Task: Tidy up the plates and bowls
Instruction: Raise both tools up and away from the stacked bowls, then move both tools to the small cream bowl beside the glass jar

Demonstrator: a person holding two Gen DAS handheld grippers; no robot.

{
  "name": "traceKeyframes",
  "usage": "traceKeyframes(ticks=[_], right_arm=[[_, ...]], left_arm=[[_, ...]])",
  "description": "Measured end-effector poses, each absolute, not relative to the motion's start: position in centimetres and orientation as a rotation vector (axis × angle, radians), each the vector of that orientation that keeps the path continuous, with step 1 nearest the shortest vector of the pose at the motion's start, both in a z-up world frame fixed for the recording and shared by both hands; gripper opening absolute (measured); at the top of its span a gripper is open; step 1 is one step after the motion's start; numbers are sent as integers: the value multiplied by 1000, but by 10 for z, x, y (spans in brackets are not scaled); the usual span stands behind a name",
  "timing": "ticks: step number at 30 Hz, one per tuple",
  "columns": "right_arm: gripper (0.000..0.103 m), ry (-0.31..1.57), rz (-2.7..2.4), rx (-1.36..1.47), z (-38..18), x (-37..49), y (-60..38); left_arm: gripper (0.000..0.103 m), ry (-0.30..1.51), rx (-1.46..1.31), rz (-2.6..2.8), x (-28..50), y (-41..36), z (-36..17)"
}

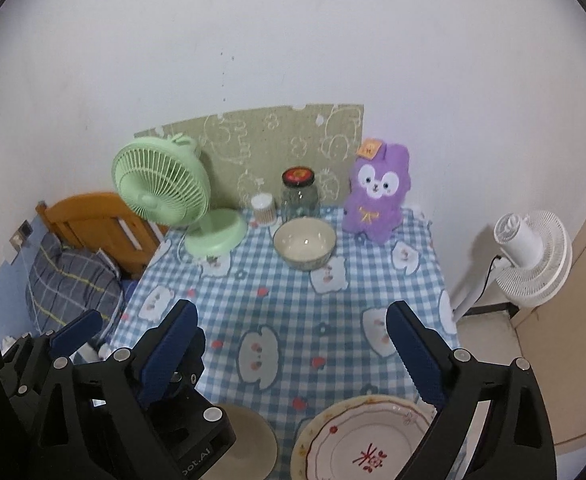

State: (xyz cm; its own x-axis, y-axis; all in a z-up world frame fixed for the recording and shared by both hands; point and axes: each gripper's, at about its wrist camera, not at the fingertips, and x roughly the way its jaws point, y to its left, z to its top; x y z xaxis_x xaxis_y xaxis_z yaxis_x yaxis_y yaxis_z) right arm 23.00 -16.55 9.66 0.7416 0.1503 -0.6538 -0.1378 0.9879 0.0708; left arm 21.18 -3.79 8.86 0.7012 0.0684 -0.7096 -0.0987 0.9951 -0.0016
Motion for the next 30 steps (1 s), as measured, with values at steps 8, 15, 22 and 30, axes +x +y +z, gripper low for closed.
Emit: traceKeyframes(ticks=[8, 15, 22, 30], right_arm=[[97, 710, 85, 47, 118, 253, -164], [97, 693, -2, 53, 131, 279, -155], [97, 710, -42, 56, 122, 313, -154], [97, 714, 4, 37, 114, 351, -159]], left_arm=[[92, 766, -6, 22, 241, -39, 108], [92, 738, 36, -56, 275, -37, 122], [92, 747, 51, -99, 309, -36, 112], [92, 766, 13, -54, 347, -37, 99]])
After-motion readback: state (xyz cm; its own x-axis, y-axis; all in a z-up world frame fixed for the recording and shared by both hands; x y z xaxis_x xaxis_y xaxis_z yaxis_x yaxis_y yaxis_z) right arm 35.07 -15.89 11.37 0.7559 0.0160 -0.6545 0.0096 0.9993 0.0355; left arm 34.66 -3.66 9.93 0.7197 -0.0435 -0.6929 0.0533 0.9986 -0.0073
